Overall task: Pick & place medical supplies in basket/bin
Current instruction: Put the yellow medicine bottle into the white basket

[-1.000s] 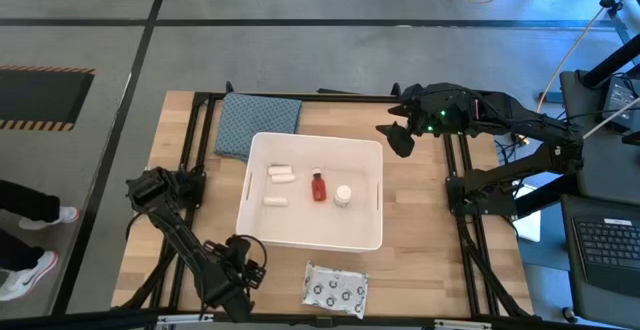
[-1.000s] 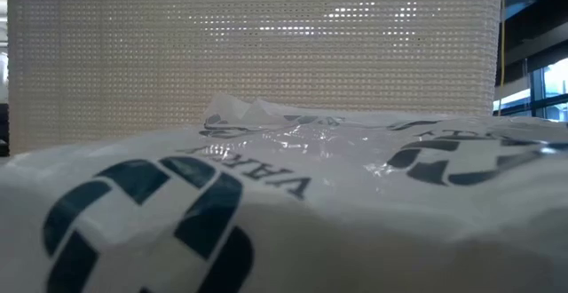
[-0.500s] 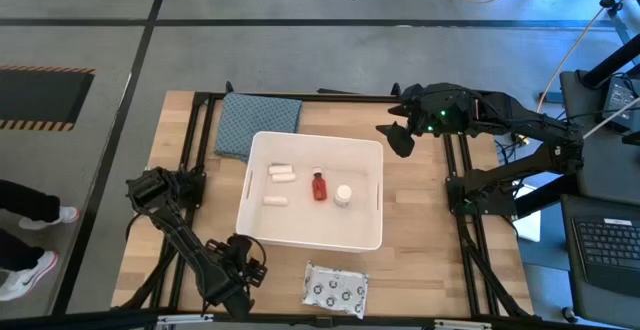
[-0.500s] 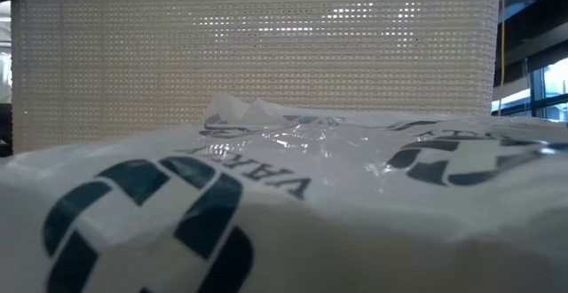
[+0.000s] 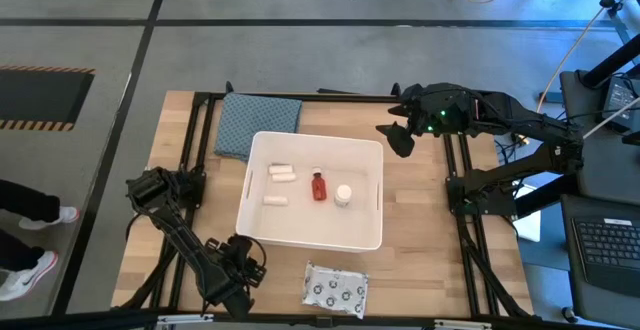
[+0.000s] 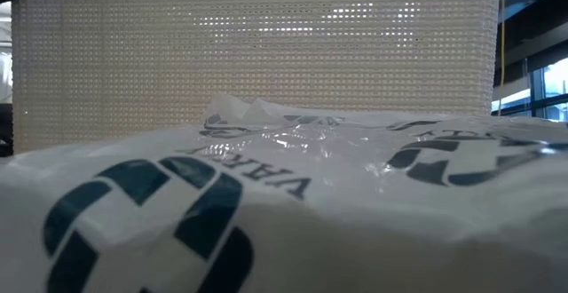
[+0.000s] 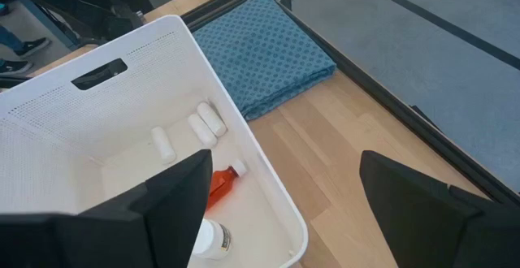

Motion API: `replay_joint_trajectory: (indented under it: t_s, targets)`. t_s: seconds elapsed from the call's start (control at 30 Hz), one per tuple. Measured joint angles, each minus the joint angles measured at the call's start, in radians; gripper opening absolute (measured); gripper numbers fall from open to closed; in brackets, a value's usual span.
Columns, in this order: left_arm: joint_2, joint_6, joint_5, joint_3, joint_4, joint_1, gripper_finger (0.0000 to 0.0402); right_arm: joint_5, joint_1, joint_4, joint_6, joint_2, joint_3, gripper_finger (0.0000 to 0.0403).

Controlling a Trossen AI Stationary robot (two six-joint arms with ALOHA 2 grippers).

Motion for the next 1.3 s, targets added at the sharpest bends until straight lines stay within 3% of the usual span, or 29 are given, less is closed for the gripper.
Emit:
replay_joint_trajectory:
  t_s: [0.2, 0.43, 0.57, 0.77, 0.83, 1.03, 1.3]
  targets:
    - [-0.017, 0.084, 0.035, 0.041, -0.008, -0.003, 0.0203, 0.000, 0.000, 0.000, 0.000, 0.000, 0.000, 0.0312]
    - [-0.138, 0.225, 0.019, 0.158, -0.007, -0.043, 0.0203, 0.000, 0.000, 0.010, 0.000, 0.000, 0.000, 0.0312]
    - [-0.237, 0.324, -0.067, 0.239, -0.002, -0.070, 0.0203, 0.000, 0.000, 0.031, -0.004, 0.000, 0.000, 0.0312]
    - [-0.363, 0.583, -0.287, 0.360, 0.022, -0.056, 0.0203, 0.000, 0.000, 0.031, -0.005, 0.000, 0.000, 0.0312]
    - [-0.390, 0.698, -0.330, 0.387, 0.018, -0.012, 0.0202, 0.000, 0.000, 0.031, -0.006, 0.000, 0.000, 0.0312]
    - [-0.409, 1.131, -0.331, 0.433, 0.023, 0.217, 0.0200, 0.000, 0.000, 0.031, -0.010, 0.000, 0.000, 0.0312]
    - [-0.354, 1.646, -0.143, 0.433, 0.225, 0.556, 0.0199, 0.000, 0.000, 0.029, -0.038, 0.000, 0.000, 0.0312]
